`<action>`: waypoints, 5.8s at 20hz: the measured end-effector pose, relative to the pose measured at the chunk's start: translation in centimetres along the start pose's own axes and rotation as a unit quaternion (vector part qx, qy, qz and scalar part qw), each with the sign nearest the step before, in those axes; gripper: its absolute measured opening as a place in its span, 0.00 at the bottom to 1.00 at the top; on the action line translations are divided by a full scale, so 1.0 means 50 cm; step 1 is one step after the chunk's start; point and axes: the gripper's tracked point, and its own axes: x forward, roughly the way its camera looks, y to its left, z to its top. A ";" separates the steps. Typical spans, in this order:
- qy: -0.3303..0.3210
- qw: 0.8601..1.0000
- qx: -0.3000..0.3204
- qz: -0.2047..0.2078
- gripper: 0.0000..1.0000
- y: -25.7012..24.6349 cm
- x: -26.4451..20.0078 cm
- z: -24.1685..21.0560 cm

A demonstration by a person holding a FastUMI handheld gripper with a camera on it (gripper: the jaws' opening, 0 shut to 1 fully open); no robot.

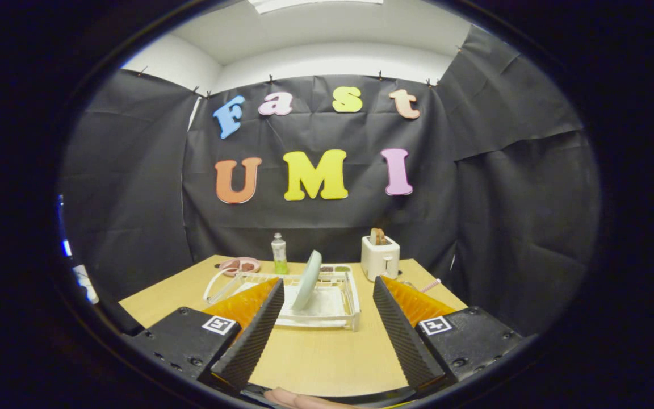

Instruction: Take the plate from the dish rack, then take the spoon from the basket and place it into the plate.

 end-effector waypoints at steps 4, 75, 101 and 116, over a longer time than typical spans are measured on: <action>-0.001 1.000 -0.003 -0.006 1.00 -0.004 0.005 -0.003; 0.301 0.927 -0.148 -0.170 0.15 0.199 0.464 0.059; 0.346 0.929 0.084 0.098 0.20 0.066 0.202 -0.436; 0.214 0.975 -0.001 0.063 0.57 -0.053 0.254 -0.397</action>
